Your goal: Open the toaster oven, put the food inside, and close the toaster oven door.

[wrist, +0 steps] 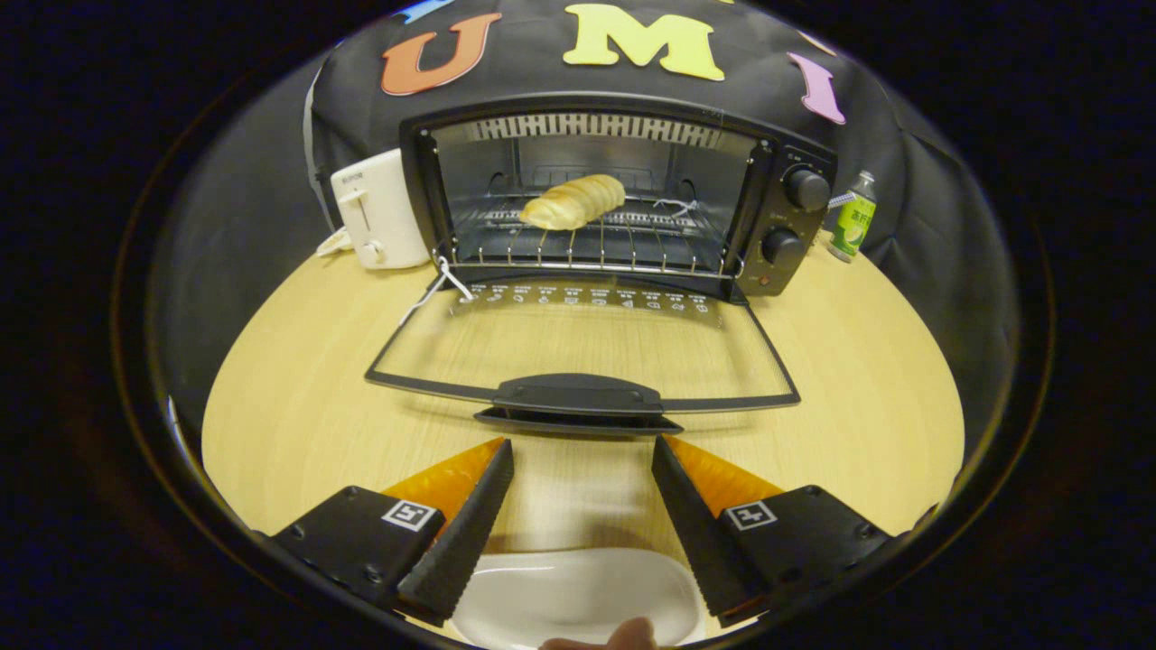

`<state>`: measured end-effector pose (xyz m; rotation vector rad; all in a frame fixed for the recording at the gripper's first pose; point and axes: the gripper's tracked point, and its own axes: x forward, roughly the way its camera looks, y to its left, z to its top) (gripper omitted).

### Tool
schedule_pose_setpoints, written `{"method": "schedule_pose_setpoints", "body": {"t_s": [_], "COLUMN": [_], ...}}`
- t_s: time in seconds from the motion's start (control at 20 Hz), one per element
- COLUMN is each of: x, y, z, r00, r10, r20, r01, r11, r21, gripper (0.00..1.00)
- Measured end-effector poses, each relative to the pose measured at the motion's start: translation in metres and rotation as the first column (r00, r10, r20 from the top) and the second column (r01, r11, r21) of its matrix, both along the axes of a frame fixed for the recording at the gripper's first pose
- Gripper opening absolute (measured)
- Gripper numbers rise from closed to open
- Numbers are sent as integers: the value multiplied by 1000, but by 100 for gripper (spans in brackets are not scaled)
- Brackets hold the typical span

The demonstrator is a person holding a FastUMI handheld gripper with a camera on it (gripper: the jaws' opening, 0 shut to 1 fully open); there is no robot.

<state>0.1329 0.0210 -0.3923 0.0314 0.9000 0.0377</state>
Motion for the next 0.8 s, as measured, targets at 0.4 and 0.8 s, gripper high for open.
{"method": "schedule_pose_setpoints", "body": {"t_s": [0.4,0.8], "x": [8,39], "y": [1,-5], "z": [16,99], "r00": [998,964], "r10": [-58,-81], "r20": [20,252], "r01": [57,65], "r11": [998,995], "r21": [37,70], "gripper": [100,100]}}
